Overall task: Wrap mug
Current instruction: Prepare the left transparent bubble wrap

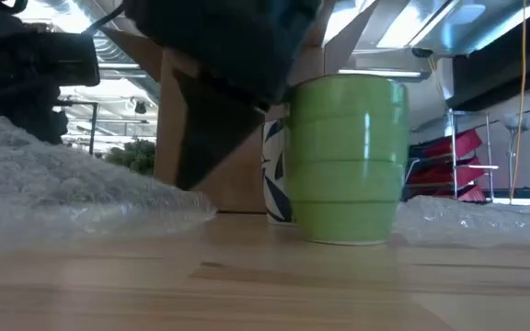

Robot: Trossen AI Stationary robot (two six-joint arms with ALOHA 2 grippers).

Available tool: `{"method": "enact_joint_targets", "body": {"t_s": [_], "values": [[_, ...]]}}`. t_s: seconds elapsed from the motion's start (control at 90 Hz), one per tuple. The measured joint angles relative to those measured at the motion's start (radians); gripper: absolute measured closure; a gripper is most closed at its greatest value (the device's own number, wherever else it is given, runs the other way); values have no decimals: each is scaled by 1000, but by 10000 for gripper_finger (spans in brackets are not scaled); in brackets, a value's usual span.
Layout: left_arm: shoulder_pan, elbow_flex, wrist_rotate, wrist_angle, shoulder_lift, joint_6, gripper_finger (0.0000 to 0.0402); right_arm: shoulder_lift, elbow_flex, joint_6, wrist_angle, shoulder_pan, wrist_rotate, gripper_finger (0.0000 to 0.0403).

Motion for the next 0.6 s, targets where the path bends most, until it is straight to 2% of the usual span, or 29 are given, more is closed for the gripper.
{"method": "enact_joint_targets", "body": {"t_s": [0.278,0.422,0.533,0.6], "values": [[0,0,1,-2,0,3,312,0,-1,27,-141,13,-8,391],[0,0,1,-2,0,4,312,0,27,-12,38,7,1,391],[0,0,1,-2,0,11,312,-5,41,-64,265,-11,16,391],[0,0,1,-2,0,12,312,-6,41,-92,342,-26,24,391]]}}
